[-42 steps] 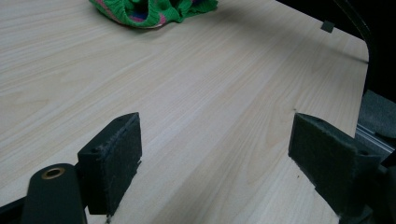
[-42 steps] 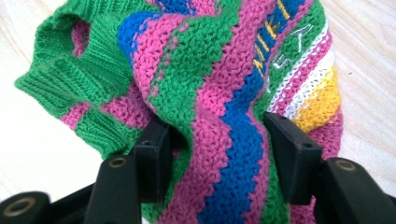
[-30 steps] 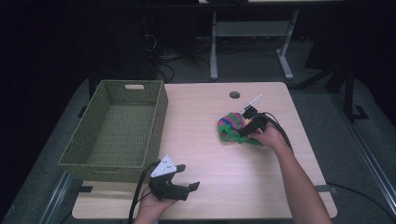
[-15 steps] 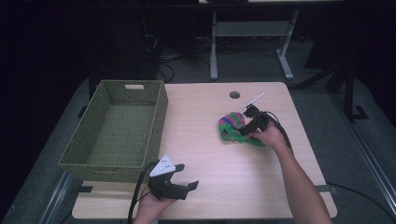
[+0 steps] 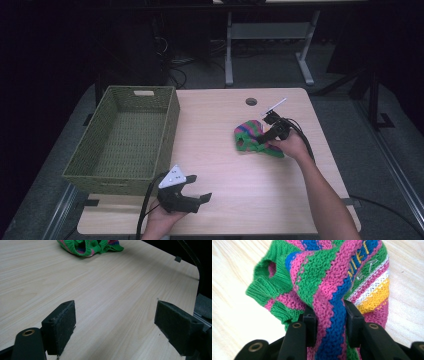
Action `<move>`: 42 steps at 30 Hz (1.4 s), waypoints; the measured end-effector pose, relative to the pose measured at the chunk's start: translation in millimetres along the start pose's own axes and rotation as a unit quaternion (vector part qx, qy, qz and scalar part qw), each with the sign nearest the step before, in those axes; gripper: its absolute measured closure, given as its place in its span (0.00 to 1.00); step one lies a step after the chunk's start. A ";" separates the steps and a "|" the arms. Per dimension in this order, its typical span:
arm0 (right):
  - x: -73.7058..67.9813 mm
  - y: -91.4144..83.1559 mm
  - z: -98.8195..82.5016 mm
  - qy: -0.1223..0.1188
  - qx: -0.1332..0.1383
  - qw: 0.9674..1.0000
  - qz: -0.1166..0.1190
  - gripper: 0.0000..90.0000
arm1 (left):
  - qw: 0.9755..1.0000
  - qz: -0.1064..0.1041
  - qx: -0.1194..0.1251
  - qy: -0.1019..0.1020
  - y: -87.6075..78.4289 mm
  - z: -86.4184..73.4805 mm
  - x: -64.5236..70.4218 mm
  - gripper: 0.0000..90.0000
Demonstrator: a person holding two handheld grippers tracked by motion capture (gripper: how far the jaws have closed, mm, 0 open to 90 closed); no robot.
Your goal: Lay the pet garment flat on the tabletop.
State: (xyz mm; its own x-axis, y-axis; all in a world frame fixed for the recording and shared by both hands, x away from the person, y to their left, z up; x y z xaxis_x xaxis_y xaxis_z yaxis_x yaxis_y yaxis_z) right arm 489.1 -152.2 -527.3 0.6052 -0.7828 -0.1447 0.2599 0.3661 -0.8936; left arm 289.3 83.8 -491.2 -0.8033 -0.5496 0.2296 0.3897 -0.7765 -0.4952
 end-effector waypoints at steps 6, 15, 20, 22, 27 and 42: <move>0.9 -7.5 -0.1 0.011 0.010 1.000 0.009 0.75 | 1.000 0.000 0.001 0.000 0.5 0.1 1.2 0.19; 3.0 -30.4 6.6 0.031 0.055 0.997 0.035 0.75 | 1.000 0.001 0.001 -0.003 -0.5 -0.1 -1.1 0.19; 3.0 -44.6 5.7 0.036 0.070 0.996 0.044 0.75 | 1.000 -0.001 0.004 -0.001 -1.0 0.7 0.7 0.19; 2.3 -49.8 6.1 0.039 0.076 0.995 0.048 0.75 | 1.000 0.000 0.003 -0.001 -1.1 0.7 1.0 0.19; 1.1 -56.4 5.5 0.038 0.084 0.994 0.054 0.75 | 1.000 0.001 0.007 -0.003 -1.7 1.2 0.5 0.19; -21.7 -84.7 6.2 0.009 0.121 0.989 0.082 0.75 | 1.000 0.005 0.024 -0.016 -7.4 4.5 -3.3 0.19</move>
Point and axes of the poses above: each handheld gripper's, and its own axes: y roughly forward along the jaws, z roughly out of its top, x roughly to its right, the point moved 10 cm from there along y, roughly forward along the jaws, and after that the axes turned 3 degrees about -z, right-handed, at the moved point
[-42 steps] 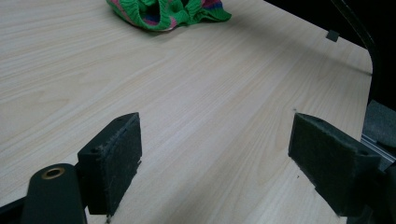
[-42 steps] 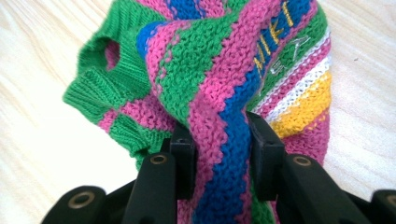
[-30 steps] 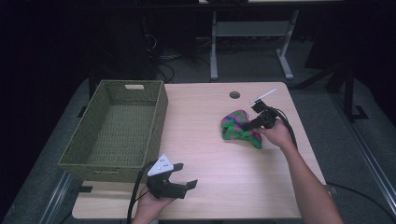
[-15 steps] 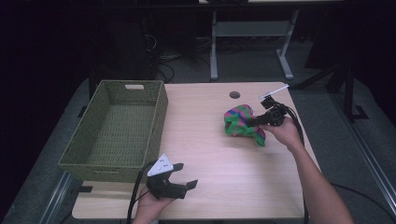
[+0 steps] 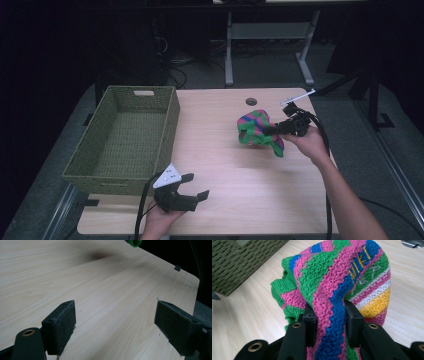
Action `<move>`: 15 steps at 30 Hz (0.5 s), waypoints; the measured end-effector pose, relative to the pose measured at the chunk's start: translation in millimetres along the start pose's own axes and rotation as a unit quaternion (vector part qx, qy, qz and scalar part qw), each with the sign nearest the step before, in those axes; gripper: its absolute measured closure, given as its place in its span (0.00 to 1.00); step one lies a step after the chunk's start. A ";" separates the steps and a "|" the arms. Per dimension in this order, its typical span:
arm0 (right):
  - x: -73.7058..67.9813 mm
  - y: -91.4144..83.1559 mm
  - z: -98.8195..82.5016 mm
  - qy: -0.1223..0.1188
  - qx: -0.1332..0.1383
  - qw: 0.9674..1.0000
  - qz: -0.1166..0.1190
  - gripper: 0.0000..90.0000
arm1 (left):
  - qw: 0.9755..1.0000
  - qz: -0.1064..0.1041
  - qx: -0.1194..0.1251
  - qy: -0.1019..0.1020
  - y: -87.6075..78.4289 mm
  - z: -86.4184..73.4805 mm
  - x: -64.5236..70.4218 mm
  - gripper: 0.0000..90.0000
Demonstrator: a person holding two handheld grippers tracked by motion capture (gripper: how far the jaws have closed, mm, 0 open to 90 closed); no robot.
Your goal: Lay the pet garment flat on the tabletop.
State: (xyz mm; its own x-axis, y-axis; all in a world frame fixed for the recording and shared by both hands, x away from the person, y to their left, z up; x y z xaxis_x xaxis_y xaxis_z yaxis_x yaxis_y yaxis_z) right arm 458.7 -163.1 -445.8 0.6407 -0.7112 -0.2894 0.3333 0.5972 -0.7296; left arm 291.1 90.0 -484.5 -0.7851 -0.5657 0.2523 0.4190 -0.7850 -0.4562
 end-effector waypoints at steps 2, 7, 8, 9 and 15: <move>-3.6 -1.5 -0.1 -0.003 0.000 1.000 0.001 0.75 | 1.000 0.000 -0.004 0.003 0.3 -0.5 0.5 0.19; -9.8 -4.2 -1.1 -0.009 0.006 1.000 0.004 0.75 | 1.000 0.002 -0.005 0.004 0.1 -1.0 0.2 0.19; -12.3 -5.0 -3.0 -0.013 0.003 1.000 0.006 0.75 | 1.000 0.003 -0.004 0.003 -0.2 -1.3 -0.5 0.19; -13.7 -5.1 -3.9 -0.014 0.003 1.000 0.006 0.75 | 1.000 0.003 -0.005 0.003 -0.5 -1.5 -0.6 0.19; -22.7 -6.9 -8.7 -0.026 0.003 1.000 0.009 0.75 | 1.000 0.004 -0.001 0.002 -1.3 -0.7 -1.6 0.19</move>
Point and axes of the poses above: each handheld gripper's, and its own axes: y roughly forward along the jaws, z roughly out of its top, x roughly to its right, the point moved 10 cm from there along y, roughly forward along the jaws, and after that the axes turned 3 degrees about -z, right-handed, at the moved point
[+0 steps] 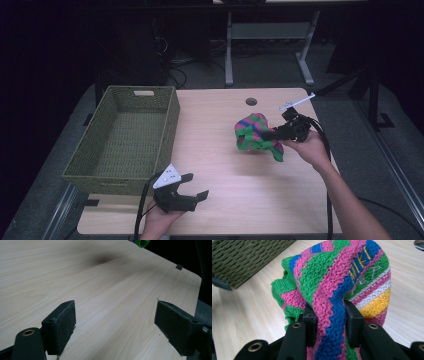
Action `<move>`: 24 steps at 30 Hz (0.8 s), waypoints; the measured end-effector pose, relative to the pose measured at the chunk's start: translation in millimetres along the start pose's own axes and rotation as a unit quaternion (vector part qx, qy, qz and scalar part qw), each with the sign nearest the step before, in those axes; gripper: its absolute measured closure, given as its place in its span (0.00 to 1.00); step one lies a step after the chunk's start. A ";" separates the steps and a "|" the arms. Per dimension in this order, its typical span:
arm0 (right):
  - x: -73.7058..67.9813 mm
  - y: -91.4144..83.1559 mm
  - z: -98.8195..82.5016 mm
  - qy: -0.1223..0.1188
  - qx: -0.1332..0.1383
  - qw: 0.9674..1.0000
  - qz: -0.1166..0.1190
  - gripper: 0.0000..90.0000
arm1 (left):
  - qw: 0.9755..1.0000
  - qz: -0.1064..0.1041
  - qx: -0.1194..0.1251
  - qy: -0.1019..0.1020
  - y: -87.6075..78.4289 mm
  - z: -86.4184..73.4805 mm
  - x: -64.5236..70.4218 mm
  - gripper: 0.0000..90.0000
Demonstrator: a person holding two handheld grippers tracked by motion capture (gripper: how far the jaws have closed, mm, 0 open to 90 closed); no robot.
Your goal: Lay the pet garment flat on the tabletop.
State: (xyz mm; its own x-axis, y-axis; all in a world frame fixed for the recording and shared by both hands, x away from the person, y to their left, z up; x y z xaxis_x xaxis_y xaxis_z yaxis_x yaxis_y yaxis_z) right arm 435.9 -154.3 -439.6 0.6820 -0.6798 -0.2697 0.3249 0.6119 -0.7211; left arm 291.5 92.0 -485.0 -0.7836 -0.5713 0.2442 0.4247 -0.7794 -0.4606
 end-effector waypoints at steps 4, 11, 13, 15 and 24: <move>-4.7 -2.0 -2.9 -0.009 -0.003 1.000 0.001 0.75 | 1.000 0.002 0.000 0.001 -0.2 0.0 -1.0 0.19; -18.2 -6.1 -9.8 -0.023 0.000 1.000 0.010 0.75 | 1.000 0.002 -0.002 0.002 0.4 -0.7 -0.3 0.19; -21.8 -4.4 -13.3 -0.031 -0.003 0.999 0.013 0.75 | 1.000 0.002 0.000 0.002 0.3 -0.1 -0.2 0.19; -25.2 -2.5 -17.2 -0.035 -0.009 0.999 0.015 0.75 | 1.000 0.003 0.001 0.001 -0.3 0.1 -1.2 0.19; -40.0 1.9 -27.3 -0.045 -0.010 0.999 0.025 0.75 | 1.000 0.004 0.002 0.001 0.1 0.3 -1.8 0.19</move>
Point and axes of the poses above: each handheld gripper's, and its own axes: y roughly forward along the jaws, z roughly out of its top, x roughly to its right, the point moved 10 cm from there along y, roughly forward along the jaws, and after that the axes turned 3 degrees about -z, right-handed, at the moved point
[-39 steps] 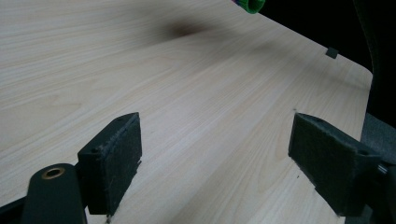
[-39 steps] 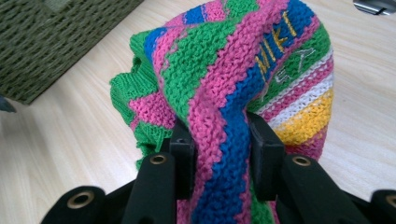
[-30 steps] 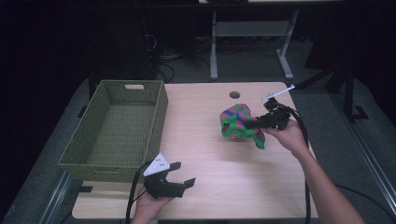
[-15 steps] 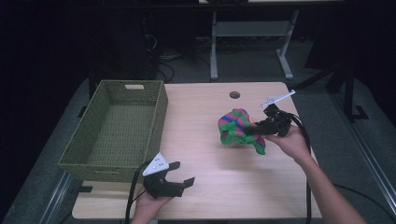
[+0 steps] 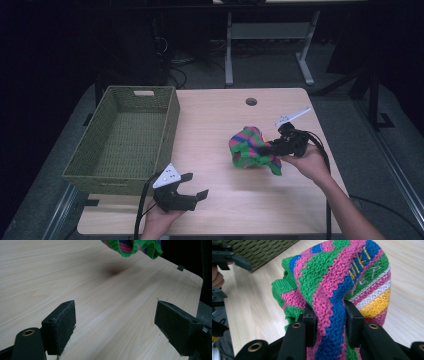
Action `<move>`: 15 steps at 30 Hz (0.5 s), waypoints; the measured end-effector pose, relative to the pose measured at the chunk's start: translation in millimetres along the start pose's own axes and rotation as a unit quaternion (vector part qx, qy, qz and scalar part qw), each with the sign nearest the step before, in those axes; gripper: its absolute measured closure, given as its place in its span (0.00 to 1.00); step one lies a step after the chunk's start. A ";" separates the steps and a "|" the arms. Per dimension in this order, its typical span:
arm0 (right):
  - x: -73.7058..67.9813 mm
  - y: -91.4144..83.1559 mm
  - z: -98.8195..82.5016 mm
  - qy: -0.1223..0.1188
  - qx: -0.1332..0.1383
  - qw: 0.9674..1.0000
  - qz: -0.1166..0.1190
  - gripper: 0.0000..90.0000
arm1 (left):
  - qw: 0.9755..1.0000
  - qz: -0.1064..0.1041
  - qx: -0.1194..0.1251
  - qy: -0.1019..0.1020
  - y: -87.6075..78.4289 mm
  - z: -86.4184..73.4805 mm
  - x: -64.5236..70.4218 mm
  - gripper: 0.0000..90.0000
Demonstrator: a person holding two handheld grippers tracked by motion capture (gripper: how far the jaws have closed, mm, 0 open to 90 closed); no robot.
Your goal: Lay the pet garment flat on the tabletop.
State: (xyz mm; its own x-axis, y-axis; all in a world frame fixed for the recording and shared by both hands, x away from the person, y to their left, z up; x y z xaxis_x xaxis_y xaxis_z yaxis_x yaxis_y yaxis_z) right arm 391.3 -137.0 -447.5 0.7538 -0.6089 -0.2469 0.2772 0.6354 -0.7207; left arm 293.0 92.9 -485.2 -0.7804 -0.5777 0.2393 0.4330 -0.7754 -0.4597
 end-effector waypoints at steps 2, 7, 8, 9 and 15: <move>-4.1 2.6 -3.2 -0.004 -0.005 1.000 0.002 0.74 | 1.000 0.000 0.001 0.001 -0.5 0.1 0.3 0.19; -12.9 12.1 -10.6 -0.014 -0.019 1.000 0.007 0.74 | 1.000 -0.002 -0.001 0.002 -0.7 0.0 -0.4 0.19; -12.9 12.1 -10.6 -0.014 -0.019 1.000 0.007 0.74 | 1.000 -0.002 -0.001 0.002 -0.7 0.0 -0.4 0.19; -13.6 13.6 -11.6 -0.016 -0.020 1.000 0.006 0.74 | 1.000 -0.001 0.000 0.003 -0.8 0.0 -0.2 0.19; -23.6 21.7 -16.7 -0.014 -0.026 0.999 0.017 0.74 | 1.000 -0.001 0.004 0.001 -2.0 0.9 -0.8 0.19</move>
State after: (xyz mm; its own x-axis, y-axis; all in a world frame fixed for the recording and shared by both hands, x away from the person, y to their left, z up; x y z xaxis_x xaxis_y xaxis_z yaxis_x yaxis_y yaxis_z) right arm 369.5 -116.8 -468.2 0.7790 -0.5734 -0.2538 0.2205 0.6293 -0.7452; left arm 293.2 94.7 -483.7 -0.7816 -0.5761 0.2390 0.4354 -0.7783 -0.4524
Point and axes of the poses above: each handheld gripper's, and its own axes: y roughly forward along the jaws, z roughly out of its top, x roughly to its right, the point moved 10 cm from there along y, roughly forward along the jaws, and after that the axes turned 3 degrees about -z, right-handed, at the moved point
